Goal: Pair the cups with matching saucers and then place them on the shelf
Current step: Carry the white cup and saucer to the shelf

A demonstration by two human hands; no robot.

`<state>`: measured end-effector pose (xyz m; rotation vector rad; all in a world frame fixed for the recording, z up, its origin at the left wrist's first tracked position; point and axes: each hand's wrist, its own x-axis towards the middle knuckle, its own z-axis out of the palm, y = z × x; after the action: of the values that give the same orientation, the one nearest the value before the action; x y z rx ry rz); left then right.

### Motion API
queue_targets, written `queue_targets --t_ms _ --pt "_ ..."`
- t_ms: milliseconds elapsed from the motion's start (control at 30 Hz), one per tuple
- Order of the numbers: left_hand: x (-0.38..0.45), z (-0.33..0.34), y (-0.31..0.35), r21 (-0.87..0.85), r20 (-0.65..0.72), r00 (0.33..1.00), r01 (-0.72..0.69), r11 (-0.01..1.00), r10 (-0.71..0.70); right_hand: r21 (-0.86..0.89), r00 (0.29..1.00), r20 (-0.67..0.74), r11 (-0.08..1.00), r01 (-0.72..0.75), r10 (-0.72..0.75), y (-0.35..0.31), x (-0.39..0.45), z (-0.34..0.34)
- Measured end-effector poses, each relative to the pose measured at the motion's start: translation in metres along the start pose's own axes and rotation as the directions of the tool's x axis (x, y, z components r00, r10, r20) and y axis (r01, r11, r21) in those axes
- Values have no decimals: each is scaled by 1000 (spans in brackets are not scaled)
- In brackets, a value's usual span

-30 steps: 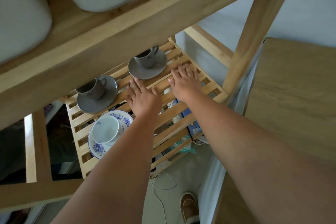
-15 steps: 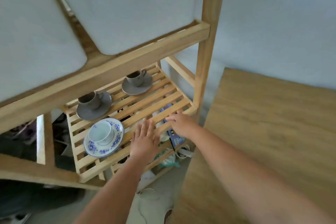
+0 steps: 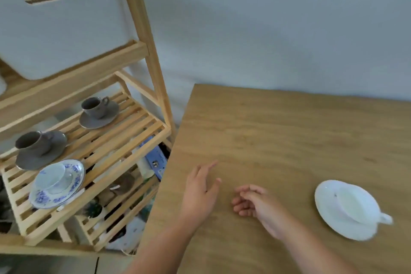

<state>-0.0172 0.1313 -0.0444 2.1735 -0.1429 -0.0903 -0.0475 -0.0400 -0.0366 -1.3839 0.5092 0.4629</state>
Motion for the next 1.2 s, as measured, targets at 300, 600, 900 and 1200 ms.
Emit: queue_targets --t_ms 300,600,900,1200 --pt "-22 99 56 -295 409 905 251 922 -115 102 985 -173 995 14 4 46 -90 -93" --pt "-34 178 120 -181 681 722 328 927 -122 287 822 -564 951 112 73 93 -165 -184" --pt "-40 211 149 -94 786 605 319 943 -126 182 710 -702 977 111 50 89 -160 -232" --pt "-57 211 136 -155 742 662 320 935 -104 87 708 -706 991 105 -13 103 -153 -231"
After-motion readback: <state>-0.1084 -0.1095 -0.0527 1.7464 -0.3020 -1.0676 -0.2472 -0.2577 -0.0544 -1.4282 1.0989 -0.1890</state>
